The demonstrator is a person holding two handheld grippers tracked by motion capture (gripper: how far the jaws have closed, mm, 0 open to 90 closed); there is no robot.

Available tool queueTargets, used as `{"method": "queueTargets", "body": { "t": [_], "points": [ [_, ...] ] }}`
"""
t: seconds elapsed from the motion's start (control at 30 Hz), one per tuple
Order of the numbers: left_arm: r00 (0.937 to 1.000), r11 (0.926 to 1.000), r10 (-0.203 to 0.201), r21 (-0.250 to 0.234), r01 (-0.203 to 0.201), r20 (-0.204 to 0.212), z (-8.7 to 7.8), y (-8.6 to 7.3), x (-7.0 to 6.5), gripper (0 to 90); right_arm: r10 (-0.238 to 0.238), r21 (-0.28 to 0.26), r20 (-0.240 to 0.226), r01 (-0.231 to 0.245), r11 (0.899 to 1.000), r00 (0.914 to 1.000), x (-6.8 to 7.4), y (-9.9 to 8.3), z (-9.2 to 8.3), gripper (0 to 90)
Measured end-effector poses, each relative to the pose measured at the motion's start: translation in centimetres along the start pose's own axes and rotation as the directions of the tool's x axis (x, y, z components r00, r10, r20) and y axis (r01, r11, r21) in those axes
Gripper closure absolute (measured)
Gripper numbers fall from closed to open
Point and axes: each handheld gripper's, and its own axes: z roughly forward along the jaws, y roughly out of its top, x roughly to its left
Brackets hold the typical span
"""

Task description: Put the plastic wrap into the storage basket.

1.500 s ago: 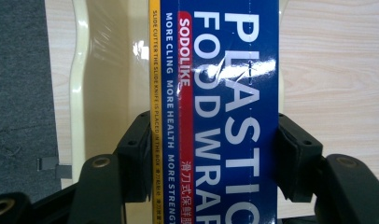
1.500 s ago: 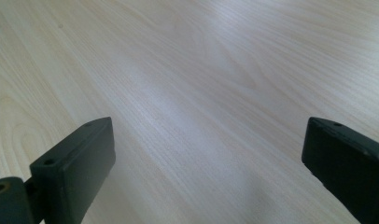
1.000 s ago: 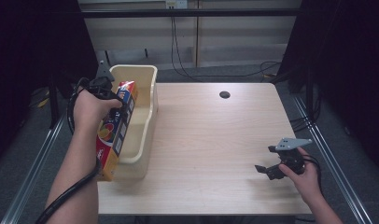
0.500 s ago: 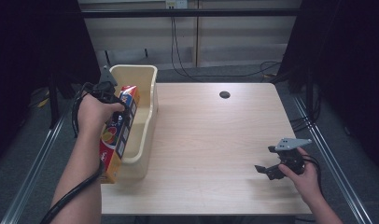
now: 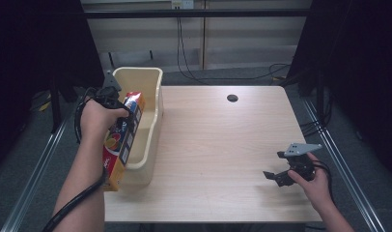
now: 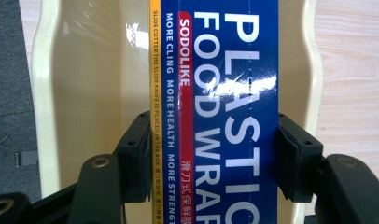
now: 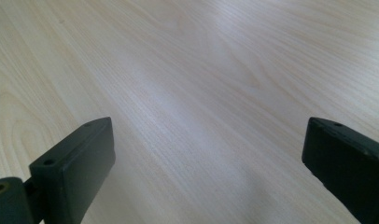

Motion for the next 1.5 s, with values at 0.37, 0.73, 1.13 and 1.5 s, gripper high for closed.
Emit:
{"method": "queueTargets", "body": {
  "t": [0.37,0.73,1.13,1.5],
  "points": [
    [0.9999,0.9998,0.007,0.019,-0.007,-0.011,0.8,0.2,-0.3,40.3,-0.002,0.001,-0.001,0.002,1.000,1.0000,0.0,0.0,0.0,2.4],
    [0.9995,0.9993,0.018,0.032,-0.018,-0.024,1.5,0.4,-0.4,40.2,-0.008,0.006,-0.005,0.008,1.000,1.0000,0.0,0.0,0.1,2.3],
    [0.9997,0.9989,0.003,0.048,-0.001,-0.025,2.4,0.6,-0.4,40.1,-0.012,0.013,-0.012,0.012,1.000,0.9998,0.1,-0.1,0.3,2.2],
    [0.9996,0.9978,-0.005,0.066,0.007,-0.027,3.3,0.8,-0.4,40.0,-0.012,0.018,-0.014,0.012,1.000,0.9998,0.1,-0.1,0.4,2.2]
  ]
}}
